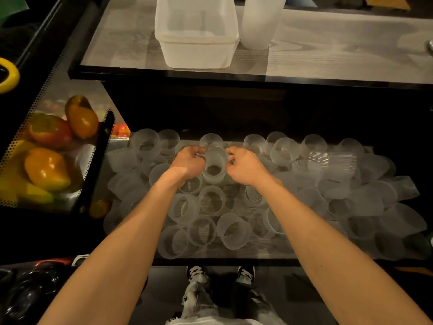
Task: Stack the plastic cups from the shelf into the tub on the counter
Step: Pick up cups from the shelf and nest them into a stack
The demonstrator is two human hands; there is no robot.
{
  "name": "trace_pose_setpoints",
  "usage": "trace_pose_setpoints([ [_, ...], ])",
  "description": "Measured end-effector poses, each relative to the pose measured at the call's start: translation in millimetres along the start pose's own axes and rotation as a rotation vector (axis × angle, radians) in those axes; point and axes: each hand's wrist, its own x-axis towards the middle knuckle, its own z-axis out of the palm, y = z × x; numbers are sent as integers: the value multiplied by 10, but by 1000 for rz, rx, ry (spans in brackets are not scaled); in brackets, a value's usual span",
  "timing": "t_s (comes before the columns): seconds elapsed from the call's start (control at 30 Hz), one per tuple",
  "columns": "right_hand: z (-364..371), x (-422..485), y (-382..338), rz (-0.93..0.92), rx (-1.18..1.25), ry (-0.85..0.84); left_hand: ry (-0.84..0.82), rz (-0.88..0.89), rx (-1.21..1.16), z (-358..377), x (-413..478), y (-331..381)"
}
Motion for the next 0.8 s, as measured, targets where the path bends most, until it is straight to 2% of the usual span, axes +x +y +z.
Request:
trace_pose_setpoints([
  [0.17,-45,-21,7,5,-8,18,20,-8,-1,56,54,-24],
  [0.33,-61,-100,-30,21,-37,-104,3,-49,114,101,69,-84],
  [0.53,-187,-208,91,137,-95,31,70,39,226,207,53,94],
  [0.7,-455,-398,294,240,-141,134,-216,102,349,622,-46,291],
  [0.8,-580,-562,410,282,-158,112,-302,90,469,846,-100,325],
])
